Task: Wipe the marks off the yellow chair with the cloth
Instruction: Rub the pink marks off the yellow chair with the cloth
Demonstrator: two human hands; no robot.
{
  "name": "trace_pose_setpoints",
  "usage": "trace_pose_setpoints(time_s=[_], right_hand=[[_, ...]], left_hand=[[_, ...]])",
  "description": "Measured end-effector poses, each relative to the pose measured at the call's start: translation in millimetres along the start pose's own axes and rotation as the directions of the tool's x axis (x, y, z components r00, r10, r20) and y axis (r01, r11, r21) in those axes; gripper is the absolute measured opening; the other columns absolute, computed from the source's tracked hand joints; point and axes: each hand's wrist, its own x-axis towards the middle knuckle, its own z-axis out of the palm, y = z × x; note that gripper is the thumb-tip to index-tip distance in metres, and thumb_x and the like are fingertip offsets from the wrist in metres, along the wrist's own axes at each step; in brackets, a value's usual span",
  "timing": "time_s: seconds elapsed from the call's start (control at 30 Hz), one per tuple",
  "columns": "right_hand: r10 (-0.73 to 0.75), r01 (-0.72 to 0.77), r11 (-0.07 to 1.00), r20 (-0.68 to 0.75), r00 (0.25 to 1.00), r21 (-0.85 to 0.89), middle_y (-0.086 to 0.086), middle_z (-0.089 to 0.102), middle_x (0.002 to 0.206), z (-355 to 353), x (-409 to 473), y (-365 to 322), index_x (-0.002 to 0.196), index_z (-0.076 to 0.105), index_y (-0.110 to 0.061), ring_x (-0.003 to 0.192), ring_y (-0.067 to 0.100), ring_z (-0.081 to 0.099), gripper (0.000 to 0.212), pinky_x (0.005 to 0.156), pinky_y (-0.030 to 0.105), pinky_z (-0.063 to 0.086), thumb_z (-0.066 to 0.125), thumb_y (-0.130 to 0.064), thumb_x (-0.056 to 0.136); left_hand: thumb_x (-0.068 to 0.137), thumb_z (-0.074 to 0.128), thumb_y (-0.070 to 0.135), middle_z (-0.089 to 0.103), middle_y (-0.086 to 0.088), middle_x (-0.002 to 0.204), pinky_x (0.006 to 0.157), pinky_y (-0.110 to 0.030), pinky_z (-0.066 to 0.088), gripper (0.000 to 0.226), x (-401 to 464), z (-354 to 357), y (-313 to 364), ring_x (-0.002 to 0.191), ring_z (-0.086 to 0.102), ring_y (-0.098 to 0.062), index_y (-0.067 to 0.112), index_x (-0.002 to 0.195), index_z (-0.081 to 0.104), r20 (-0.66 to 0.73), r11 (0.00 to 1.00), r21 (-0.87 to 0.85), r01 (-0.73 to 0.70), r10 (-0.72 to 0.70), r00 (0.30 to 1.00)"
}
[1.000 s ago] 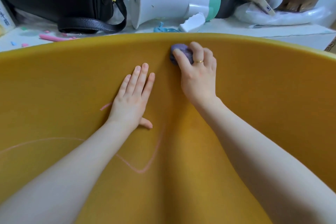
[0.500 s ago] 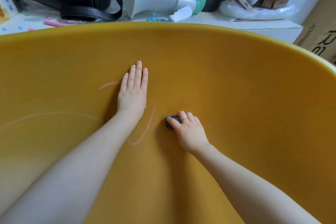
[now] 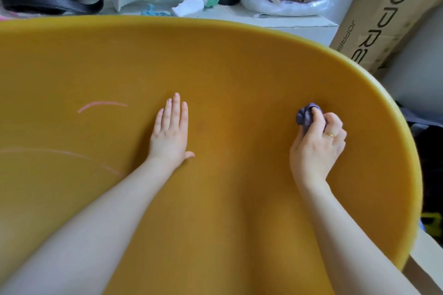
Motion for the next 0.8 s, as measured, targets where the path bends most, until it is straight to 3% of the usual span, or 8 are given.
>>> trace_pose_setpoints(time_s=[0.13, 0.37, 0.53, 0.63, 0.7, 0.77, 0.8], right_hand=[[-0.022, 0.014, 0.993, -0.065, 0.998, -0.117, 0.010, 0.035, 0.116, 35.7, 3.9, -14.1, 0.115, 0.050, -0.006, 0.087, 0.028, 0.037, 0.034, 0.065, 0.035, 0.046, 0.061, -0.002, 0.083], [-0.068, 0.069, 0.996, 0.010, 0.998, -0.050, 0.011, 0.032, 0.118, 93.3, 0.5, -72.4, 0.121, 0.043, -0.006, 0.086, 0.026, 0.036, 0.038, 0.066, 0.034, 0.045, 0.049, -0.006, 0.083], [-0.040, 0.021, 0.990, 0.140, 0.989, 0.138, 0.012, 0.031, 0.120, 112.5, -13.2, -121.5, 0.121, 0.038, -0.008, 0.084, 0.026, 0.034, 0.052, 0.067, 0.032, 0.045, 0.058, -0.010, 0.073], [-0.193, 0.125, 0.960, 0.270, 0.943, 0.250, 0.013, 0.039, 0.120, 108.3, -23.4, -136.7, 0.121, 0.042, -0.009, 0.081, 0.030, 0.045, 0.048, 0.067, 0.030, 0.044, 0.048, -0.012, 0.073], [-0.380, 0.251, 0.906, 0.393, 0.837, 0.340, 0.015, 0.051, 0.118, 98.2, -29.7, -140.5, 0.120, 0.049, -0.008, 0.077, 0.033, 0.053, 0.047, 0.065, 0.030, 0.045, 0.039, -0.015, 0.074], [-0.495, 0.297, 0.850, 0.469, 0.731, 0.435, 0.018, 0.054, 0.117, 85.8, -29.5, -136.7, 0.120, 0.053, -0.007, 0.081, 0.036, 0.055, 0.043, 0.067, 0.034, 0.045, 0.052, -0.009, 0.077], [-0.490, 0.281, 0.848, 0.466, 0.737, 0.448, 0.019, 0.056, 0.114, 78.2, -25.9, -132.2, 0.118, 0.056, -0.008, 0.080, 0.037, 0.055, 0.045, 0.065, 0.034, 0.045, 0.060, -0.005, 0.074]], left_hand=[[0.069, 0.067, 0.061, -0.028, -0.021, 0.150, 0.114, -0.038, -0.009, 0.130, 15.9, -0.1, -2.1, 0.142, -0.019, -0.032, 0.001, 0.142, -0.024, -0.012, 0.995, 0.094, -0.011, 0.013, 1.000], [0.054, 0.067, 0.073, -0.030, -0.016, 0.149, 0.112, -0.036, -0.010, 0.146, 36.2, 12.7, -15.5, 0.143, -0.015, -0.029, 0.003, 0.135, -0.033, -0.096, 0.993, 0.100, -0.061, 0.071, 0.993], [0.023, 0.076, 0.073, 0.006, -0.012, 0.152, 0.112, -0.035, 0.011, 0.155, 41.5, 21.7, -23.6, 0.141, 0.023, -0.029, 0.004, 0.141, 0.003, -0.190, 0.993, 0.095, -0.066, 0.083, 0.978], [0.020, 0.079, 0.069, 0.019, -0.015, 0.152, 0.112, -0.036, 0.017, 0.155, 42.9, 22.6, -24.8, 0.140, 0.026, -0.029, 0.004, 0.140, 0.006, -0.153, 0.996, 0.056, -0.067, 0.075, 0.985], [0.030, 0.081, 0.066, 0.004, -0.014, 0.154, 0.114, -0.035, 0.013, 0.153, 41.6, 18.5, -22.6, 0.143, 0.016, -0.028, 0.005, 0.143, -0.003, -0.145, 0.996, 0.061, -0.072, 0.080, 0.986], [0.050, 0.076, 0.064, -0.022, -0.011, 0.151, 0.116, -0.034, 0.001, 0.147, 38.9, 14.2, -22.5, 0.145, -0.006, -0.026, 0.006, 0.144, -0.020, -0.097, 0.992, 0.071, -0.106, 0.113, 0.989], [0.057, 0.073, 0.064, -0.028, -0.012, 0.151, 0.116, -0.033, -0.003, 0.143, 36.9, 11.7, -23.7, 0.144, -0.013, -0.026, 0.004, 0.141, -0.026, -0.069, 0.989, 0.092, -0.119, 0.125, 0.990]])
